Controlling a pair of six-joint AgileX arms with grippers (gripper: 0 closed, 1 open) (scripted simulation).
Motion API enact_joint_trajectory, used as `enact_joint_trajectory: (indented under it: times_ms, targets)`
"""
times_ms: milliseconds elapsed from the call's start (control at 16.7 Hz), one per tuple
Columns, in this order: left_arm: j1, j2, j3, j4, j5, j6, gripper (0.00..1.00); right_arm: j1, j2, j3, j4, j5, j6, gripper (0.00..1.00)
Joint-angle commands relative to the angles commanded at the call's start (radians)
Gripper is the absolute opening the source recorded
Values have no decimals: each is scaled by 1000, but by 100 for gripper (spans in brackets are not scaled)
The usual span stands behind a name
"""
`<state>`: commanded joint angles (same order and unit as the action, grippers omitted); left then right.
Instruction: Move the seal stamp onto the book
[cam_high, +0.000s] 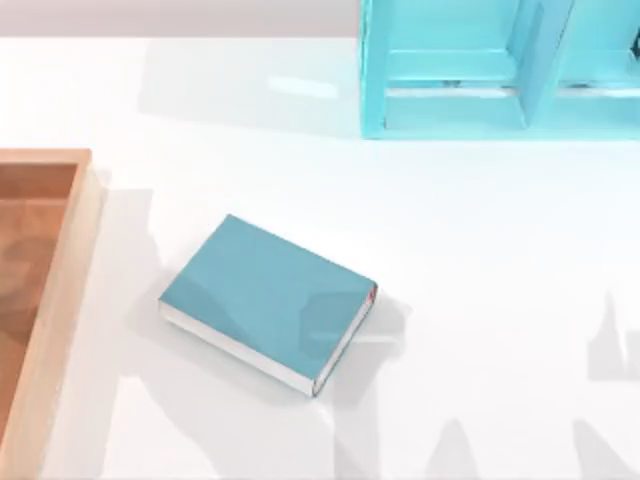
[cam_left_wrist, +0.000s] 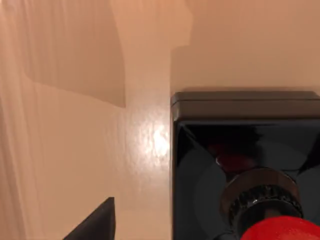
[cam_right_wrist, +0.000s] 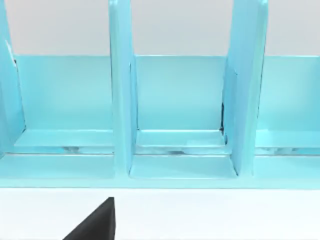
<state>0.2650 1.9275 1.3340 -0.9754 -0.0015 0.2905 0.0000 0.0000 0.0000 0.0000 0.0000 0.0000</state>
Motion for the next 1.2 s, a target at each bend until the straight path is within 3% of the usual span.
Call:
enact_joint_trajectory:
  times_ms: [240, 1020, 1200]
  targets:
    - [0, 1, -4, 4, 0, 0, 100, 0, 0, 0, 0, 0, 0, 100]
    - [0, 1, -4, 4, 0, 0, 2, 0, 0, 0, 0, 0, 0, 100]
    - [0, 1, -4, 4, 0, 0, 0, 0, 0, 0, 0, 0, 0, 100]
